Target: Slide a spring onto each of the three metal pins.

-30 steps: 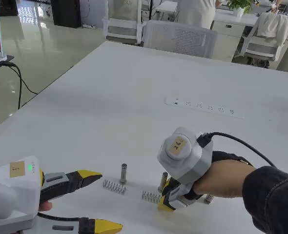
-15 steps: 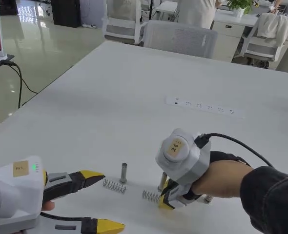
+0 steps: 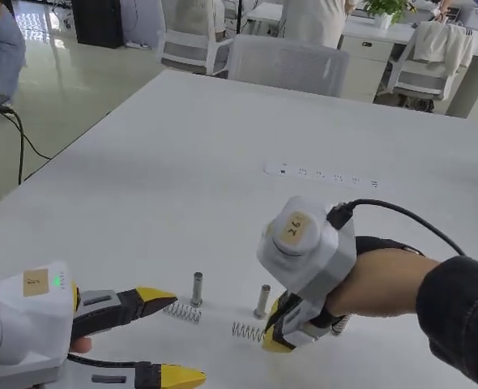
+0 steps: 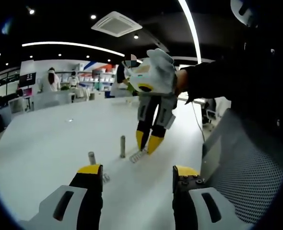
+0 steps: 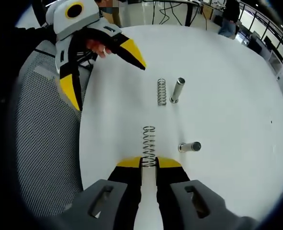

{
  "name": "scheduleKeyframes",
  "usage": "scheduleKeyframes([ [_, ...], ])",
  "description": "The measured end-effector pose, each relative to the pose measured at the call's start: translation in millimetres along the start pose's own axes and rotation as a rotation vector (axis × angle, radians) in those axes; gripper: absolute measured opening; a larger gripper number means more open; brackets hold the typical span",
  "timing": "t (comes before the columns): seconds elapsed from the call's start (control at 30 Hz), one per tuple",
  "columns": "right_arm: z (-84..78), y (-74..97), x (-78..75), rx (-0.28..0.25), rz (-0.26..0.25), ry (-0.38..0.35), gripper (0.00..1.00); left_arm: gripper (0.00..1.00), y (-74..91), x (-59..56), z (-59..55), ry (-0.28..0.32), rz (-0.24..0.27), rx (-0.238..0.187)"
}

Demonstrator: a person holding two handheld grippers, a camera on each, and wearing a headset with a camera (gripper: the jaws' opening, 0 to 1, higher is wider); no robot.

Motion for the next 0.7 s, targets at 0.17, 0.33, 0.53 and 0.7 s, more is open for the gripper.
scheduleKeyframes([
  [0.17,7.0,6.7,8.1,0.001,0.017,0.032,0.08,0.50,-4.2,-1.2,1.6,-0.020,-0.024,0.010],
  [0.33,14.3,12.8,13.3,0.005,0.023,0.061,0.08,0.44,-6.8,-2.5,3.2,-0.045,-0.053,0.017],
  [0.53,22.3,19.3,20.9,0.002,0.040,0.087,0.08,0.38,-11.5,-4.9,4.9,-0.073,-0.080,0.023],
  [0.7,26.6,22.1,25.6,0.006,0.049,0.108,0.08,0.32,-15.2,-8.1,6.7,-0.100,-0.107,0.026],
])
Point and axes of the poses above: the centre of the closed fingertips' face, and the gripper's own axes: y roughly backward along the fingers, x roughly to its left, z roughly out of its top, the point moved 6 cm from there along y, roughly backward along the fingers, and after that the axes turned 3 degrees about -x, right-handed, at the moved point
